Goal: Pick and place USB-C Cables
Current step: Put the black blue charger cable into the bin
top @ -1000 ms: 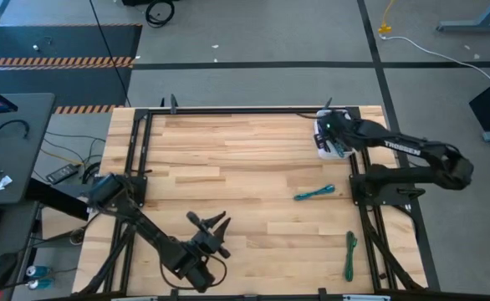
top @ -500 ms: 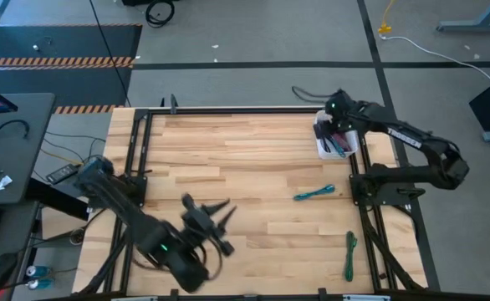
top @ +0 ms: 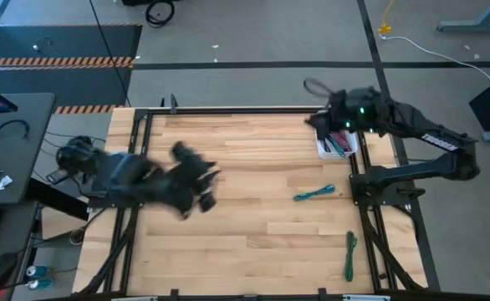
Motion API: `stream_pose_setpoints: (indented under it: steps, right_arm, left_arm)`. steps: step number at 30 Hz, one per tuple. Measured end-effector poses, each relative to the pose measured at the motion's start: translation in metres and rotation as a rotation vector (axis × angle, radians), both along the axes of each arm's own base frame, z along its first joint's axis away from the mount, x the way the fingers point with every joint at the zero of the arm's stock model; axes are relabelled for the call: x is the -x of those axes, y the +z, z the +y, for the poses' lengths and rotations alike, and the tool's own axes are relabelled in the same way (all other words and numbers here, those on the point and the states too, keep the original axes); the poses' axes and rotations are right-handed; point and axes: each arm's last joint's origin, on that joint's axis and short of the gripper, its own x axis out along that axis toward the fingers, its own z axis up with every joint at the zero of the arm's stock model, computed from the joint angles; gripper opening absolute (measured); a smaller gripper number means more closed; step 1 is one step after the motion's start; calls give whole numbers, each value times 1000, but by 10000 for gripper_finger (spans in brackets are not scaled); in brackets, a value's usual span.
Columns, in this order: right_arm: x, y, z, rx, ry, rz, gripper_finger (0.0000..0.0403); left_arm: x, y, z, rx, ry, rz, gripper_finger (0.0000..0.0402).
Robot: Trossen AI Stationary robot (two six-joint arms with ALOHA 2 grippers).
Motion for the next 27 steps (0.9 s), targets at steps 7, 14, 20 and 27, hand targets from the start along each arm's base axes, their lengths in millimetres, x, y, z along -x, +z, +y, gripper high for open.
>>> stream_pose_setpoints:
  steps: [7, 14, 20, 27]
  right_arm:
    - [-1, -14, 54, -43, 266, 73, 174]
    - [34, 3, 84, -34, 346, -68, 173]
    - [46, 21, 91, 17, 305, -163, 159]
    - [53, 47, 86, 71, 175, -251, 138]
  left_arm:
    - [-110, -58, 77, 200, -267, -73, 103]
    - [-186, -147, 116, 244, -411, -146, 100]
    - [-236, -227, 113, 236, -506, -170, 105]
    - [-259, -292, 103, 290, -630, -50, 196]
